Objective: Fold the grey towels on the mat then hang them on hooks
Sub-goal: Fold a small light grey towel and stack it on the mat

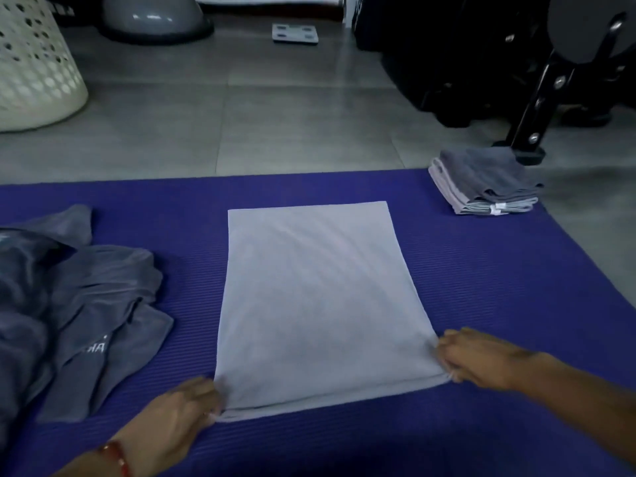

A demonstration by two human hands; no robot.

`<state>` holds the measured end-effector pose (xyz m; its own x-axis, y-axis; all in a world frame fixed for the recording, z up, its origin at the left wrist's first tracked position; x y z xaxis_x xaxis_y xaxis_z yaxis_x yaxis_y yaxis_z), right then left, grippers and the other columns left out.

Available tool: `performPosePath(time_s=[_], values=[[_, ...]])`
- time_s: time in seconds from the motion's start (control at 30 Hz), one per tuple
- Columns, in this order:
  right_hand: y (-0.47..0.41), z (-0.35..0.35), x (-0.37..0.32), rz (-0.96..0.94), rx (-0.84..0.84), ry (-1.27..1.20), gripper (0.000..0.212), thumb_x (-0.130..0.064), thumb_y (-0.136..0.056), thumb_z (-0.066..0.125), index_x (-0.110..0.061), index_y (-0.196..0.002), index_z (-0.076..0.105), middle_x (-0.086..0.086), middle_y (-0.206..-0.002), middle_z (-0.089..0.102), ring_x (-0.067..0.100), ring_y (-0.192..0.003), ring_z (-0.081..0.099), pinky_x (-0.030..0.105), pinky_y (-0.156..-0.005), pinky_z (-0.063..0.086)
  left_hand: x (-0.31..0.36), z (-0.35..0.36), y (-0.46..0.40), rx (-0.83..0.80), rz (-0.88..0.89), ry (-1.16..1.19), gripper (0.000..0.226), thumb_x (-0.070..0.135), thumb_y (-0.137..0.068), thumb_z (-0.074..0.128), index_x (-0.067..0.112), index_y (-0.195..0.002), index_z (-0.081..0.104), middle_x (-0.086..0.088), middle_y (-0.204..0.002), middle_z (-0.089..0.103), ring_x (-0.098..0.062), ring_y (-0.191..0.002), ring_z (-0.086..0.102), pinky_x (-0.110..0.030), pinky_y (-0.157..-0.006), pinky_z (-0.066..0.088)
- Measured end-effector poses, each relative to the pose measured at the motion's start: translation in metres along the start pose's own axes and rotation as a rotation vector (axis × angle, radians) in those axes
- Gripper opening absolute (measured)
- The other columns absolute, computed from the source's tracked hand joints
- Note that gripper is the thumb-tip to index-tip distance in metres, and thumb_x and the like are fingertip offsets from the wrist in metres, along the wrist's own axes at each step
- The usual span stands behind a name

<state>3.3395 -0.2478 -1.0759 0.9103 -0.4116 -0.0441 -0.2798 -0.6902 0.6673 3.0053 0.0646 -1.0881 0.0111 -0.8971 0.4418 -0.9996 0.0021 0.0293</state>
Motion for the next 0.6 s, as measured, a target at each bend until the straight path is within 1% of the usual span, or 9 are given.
performPosePath(time_s=[0.07,0.13,0.23,0.3,0.33,0.4,0.47,0.53,0.6], values=[[0.01,0.027,-0.017,-0.072,-0.027,-0.034,0.02,-0.022,-0.091,0.056,-0.033,-0.085,0.04,-0.02,-0.103,0.044,0.001,-0.104,0.043,0.026,-0.11,0.026,0.008,0.015,0.02,-0.048,0.009,-0.083,0.02,0.023,-0.086,0.056,0.037,-0.099,0.061,0.025,-0.128,0.055,0.006,-0.107,0.057,-0.009,-0.085,0.049],[0.02,0.05,-0.036,-0.142,-0.025,-0.009,0.02,-0.018,-0.091,0.054,-0.031,-0.087,0.04,-0.023,-0.108,0.038,-0.007,-0.109,0.032,0.023,-0.112,0.015,0.018,0.028,0.033,-0.051,0.002,-0.089,0.028,0.021,-0.08,0.049,0.032,-0.094,0.07,0.019,-0.123,0.057,0.004,-0.104,0.06,-0.014,-0.078,0.055],[0.024,0.055,-0.049,-0.204,-0.017,-0.024,0.03,-0.03,-0.083,0.064,-0.035,-0.081,0.034,-0.021,-0.102,0.044,-0.004,-0.104,0.036,0.022,-0.103,0.031,0.037,0.031,0.036,-0.087,0.002,-0.119,0.023,0.021,-0.076,0.048,0.033,-0.086,0.064,0.019,-0.112,0.052,0.001,-0.086,0.065,-0.015,-0.067,0.054],[0.023,0.04,-0.048,-0.176,-0.121,-0.092,0.026,-0.05,-0.081,0.066,-0.036,-0.079,0.044,-0.023,-0.095,0.045,-0.007,-0.097,0.043,0.024,-0.097,0.039,0.027,0.015,0.027,-0.092,-0.101,-0.06,0.029,0.025,-0.068,0.05,0.037,-0.09,0.064,0.026,-0.116,0.057,0.004,-0.091,0.068,-0.016,-0.067,0.055],[0.018,0.023,-0.042,-0.146,-0.119,-0.12,0.029,-0.062,-0.08,0.064,-0.037,-0.08,0.049,-0.023,-0.094,0.047,-0.006,-0.093,0.048,0.023,-0.09,0.043,0.016,0.003,0.017,-0.073,-0.152,-0.047,0.035,0.029,-0.064,0.05,0.039,-0.094,0.065,0.028,-0.115,0.06,0.004,-0.094,0.067,-0.017,-0.07,0.056],[-0.006,-0.024,-0.02,-0.049,0.019,-0.185,0.032,-0.067,-0.082,0.063,-0.036,-0.08,0.054,-0.02,-0.091,0.054,-0.001,-0.084,0.054,0.02,-0.075,0.046,-0.016,-0.023,-0.016,-0.009,-0.302,0.048,0.035,0.029,-0.065,0.053,0.041,-0.097,0.062,0.026,-0.105,0.061,0.003,-0.087,0.063,-0.025,-0.074,0.056],[-0.039,-0.064,0.014,0.041,0.209,-0.251,0.021,-0.052,-0.088,0.068,-0.036,-0.08,0.057,-0.016,-0.088,0.058,0.001,-0.081,0.058,0.02,-0.071,0.044,-0.059,-0.047,-0.063,0.084,-0.499,0.211,0.025,0.022,-0.076,0.061,0.041,-0.092,0.06,0.018,-0.096,0.063,-0.005,-0.08,0.062,-0.027,-0.076,0.052],[-0.077,-0.094,0.051,0.158,0.367,-0.345,0.012,-0.039,-0.091,0.07,-0.031,-0.091,0.062,-0.01,-0.095,0.065,0.009,-0.087,0.063,0.028,-0.078,0.05,-0.107,-0.064,-0.111,0.173,-0.712,0.321,0.023,0.013,-0.083,0.069,0.033,-0.092,0.063,0.009,-0.097,0.066,-0.015,-0.085,0.066,-0.027,-0.08,0.047],[-0.113,-0.11,0.086,0.324,0.429,-0.428,0.027,-0.036,-0.095,0.067,-0.02,-0.116,0.062,0.004,-0.115,0.067,0.023,-0.103,0.064,0.04,-0.09,0.053,-0.148,-0.068,-0.148,0.264,-0.909,0.552,0.025,0.012,-0.088,0.07,0.019,-0.111,0.062,-0.001,-0.105,0.065,-0.022,-0.097,0.064,-0.03,-0.082,0.046]])
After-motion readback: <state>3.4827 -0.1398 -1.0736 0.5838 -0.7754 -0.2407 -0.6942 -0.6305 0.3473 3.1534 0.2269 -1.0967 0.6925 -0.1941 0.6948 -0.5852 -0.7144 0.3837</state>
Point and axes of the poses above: each hand's wrist, its own y-axis away from the middle knuckle, its own z-axis out of the palm, x = y × z, the point moved 9 cm from there along -y, towards the middle knuckle
